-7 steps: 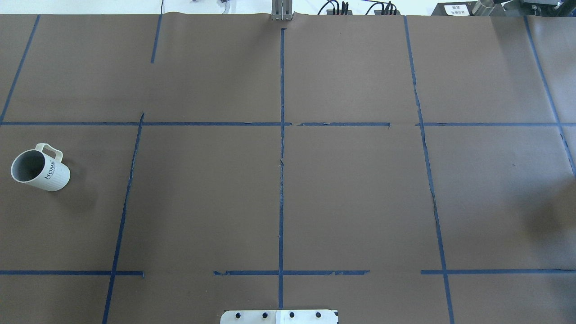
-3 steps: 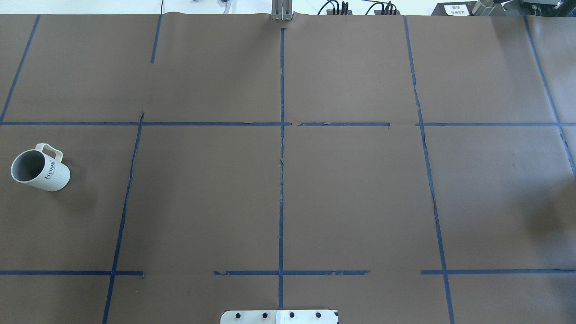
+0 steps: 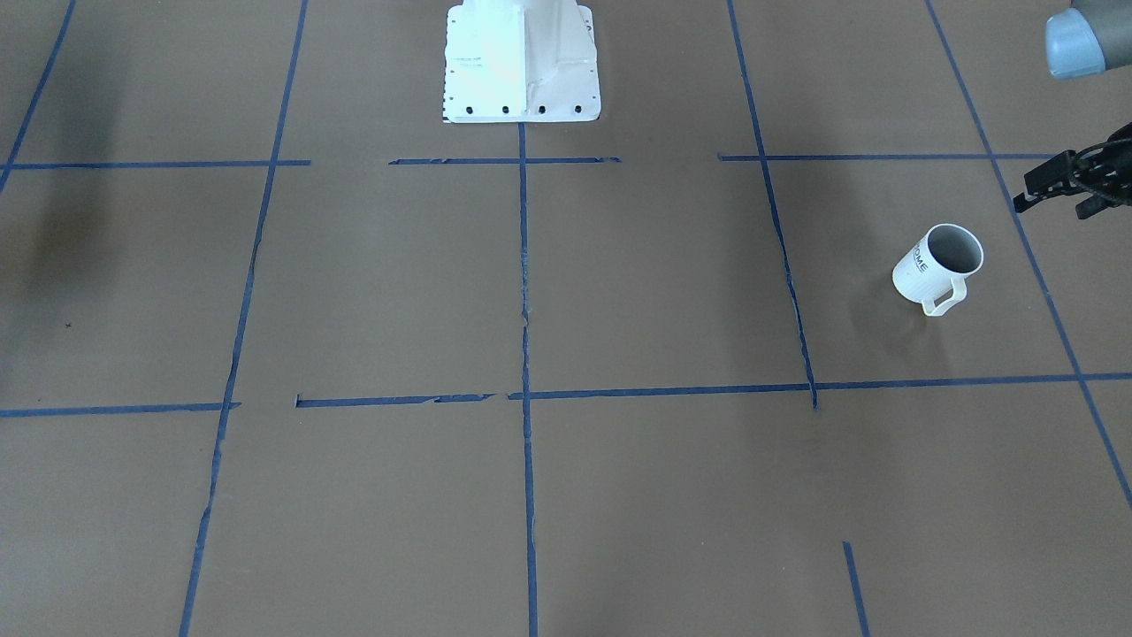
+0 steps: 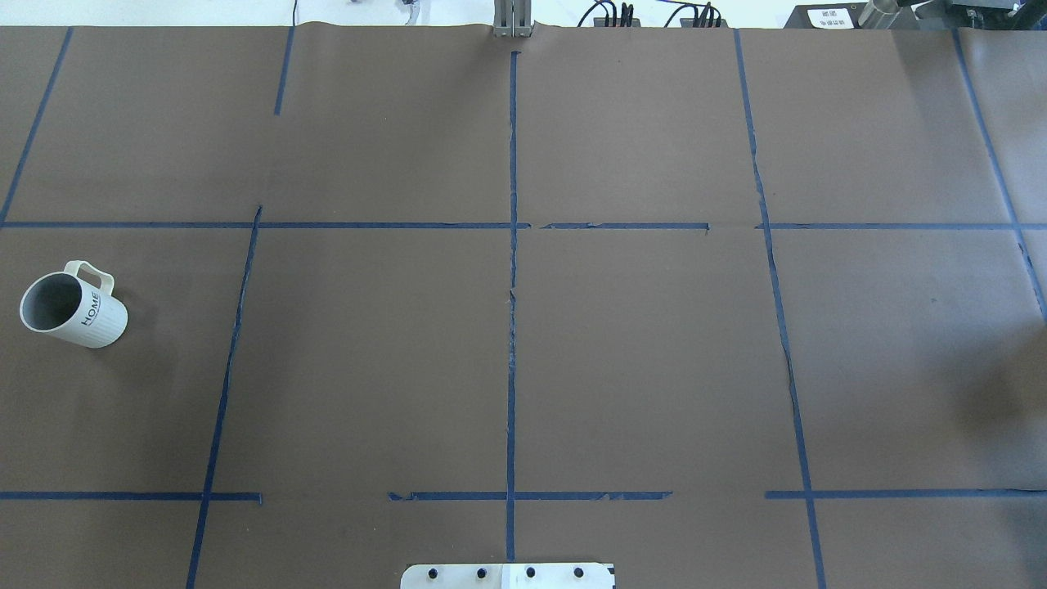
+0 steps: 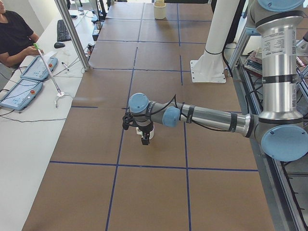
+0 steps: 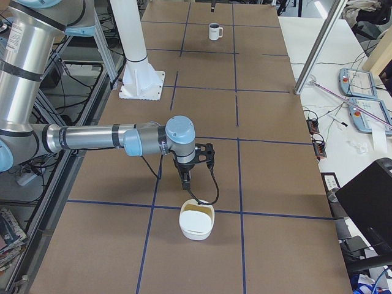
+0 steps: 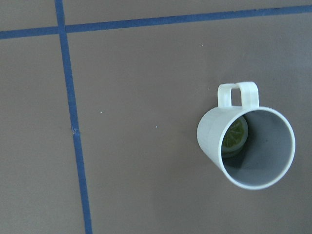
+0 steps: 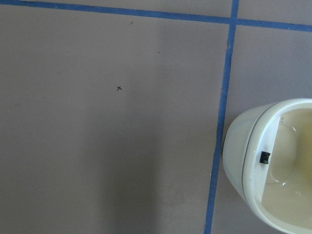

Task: Left arm hands cup to right arm to dump lemon

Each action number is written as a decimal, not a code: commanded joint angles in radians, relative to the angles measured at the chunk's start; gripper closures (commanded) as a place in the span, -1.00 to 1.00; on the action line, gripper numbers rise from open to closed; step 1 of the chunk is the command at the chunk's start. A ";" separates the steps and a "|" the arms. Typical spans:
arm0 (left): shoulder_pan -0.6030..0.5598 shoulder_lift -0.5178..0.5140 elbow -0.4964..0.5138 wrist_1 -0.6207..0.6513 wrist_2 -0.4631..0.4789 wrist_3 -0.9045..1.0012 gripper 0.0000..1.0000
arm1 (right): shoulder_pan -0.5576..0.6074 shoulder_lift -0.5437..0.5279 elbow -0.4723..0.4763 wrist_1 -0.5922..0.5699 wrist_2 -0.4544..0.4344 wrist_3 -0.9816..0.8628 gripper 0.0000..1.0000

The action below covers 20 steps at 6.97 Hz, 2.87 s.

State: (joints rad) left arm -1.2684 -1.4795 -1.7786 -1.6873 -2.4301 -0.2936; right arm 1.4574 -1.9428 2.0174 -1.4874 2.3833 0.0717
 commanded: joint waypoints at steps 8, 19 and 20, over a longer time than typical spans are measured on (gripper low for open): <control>0.149 -0.076 0.142 -0.143 0.085 -0.091 0.80 | -0.046 0.004 0.001 0.036 0.013 0.003 -1.00; 0.462 -0.714 -0.001 0.101 0.101 -0.941 1.00 | -0.608 0.396 0.023 0.498 -0.506 0.603 -1.00; 0.462 -0.805 0.075 0.150 0.120 -1.072 1.00 | -0.680 0.454 0.027 0.500 -0.583 0.603 -1.00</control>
State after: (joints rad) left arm -0.8122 -2.1870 -1.7684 -1.5846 -2.3289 -1.2406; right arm 0.8708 -1.5471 2.0396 -1.0183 1.9217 0.6609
